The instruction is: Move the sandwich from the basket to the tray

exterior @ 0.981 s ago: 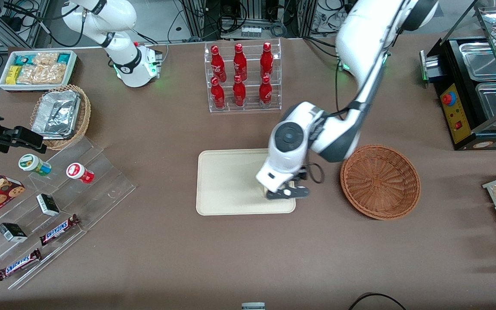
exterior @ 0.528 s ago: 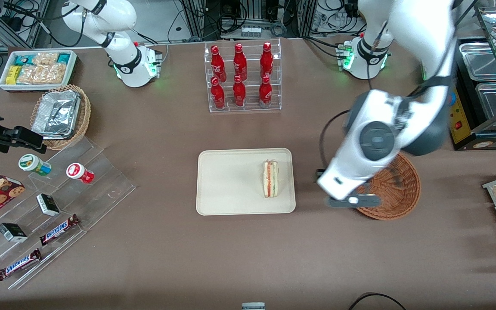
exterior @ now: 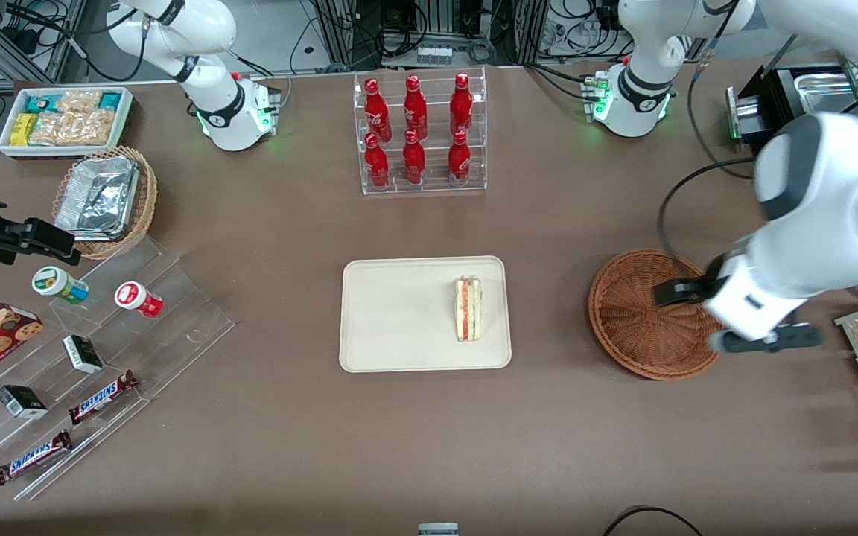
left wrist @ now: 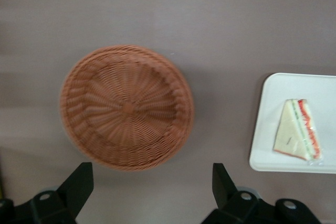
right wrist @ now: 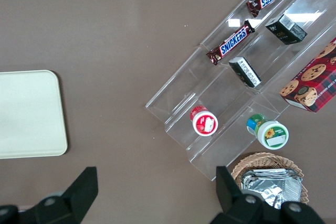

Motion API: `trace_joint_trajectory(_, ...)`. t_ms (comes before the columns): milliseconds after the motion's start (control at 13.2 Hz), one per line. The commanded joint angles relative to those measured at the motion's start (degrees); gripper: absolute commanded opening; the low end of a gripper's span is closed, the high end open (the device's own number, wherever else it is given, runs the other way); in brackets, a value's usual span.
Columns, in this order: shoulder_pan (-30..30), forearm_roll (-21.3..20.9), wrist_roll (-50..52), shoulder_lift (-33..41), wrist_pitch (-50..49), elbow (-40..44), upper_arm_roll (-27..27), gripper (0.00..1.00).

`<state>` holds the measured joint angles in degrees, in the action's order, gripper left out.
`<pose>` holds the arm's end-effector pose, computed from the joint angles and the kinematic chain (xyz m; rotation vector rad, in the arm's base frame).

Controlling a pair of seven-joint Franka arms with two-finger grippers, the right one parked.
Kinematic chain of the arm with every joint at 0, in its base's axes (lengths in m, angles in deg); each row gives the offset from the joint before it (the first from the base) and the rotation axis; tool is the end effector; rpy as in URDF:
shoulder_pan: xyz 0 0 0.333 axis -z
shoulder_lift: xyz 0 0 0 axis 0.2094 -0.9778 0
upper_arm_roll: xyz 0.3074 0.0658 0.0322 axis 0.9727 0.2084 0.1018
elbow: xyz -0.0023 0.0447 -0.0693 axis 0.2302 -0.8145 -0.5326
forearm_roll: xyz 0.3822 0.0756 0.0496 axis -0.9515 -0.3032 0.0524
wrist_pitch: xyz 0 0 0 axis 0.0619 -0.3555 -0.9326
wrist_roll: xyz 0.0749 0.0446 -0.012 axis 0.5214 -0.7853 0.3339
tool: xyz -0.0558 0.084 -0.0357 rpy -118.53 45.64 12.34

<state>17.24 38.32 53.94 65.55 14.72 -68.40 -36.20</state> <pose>0.6379 -0.0973 0.5222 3.1089 0.1140 -0.1906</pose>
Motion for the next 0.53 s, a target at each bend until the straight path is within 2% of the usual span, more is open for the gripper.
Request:
trace_joint_trajectory(0,-4.3,0.9,-4.1,4.3,-3.7,-1.4,-0.6,1.00)
trace_joint_trajectory(226,-5.4,-0.3,-4.3,8.9,-5.2,-3.3,0.7,1.00)
trace_joint_trajectory(453,-5.4,-0.3,-4.3,16.0,-5.2,-9.6,1.9,1.00)
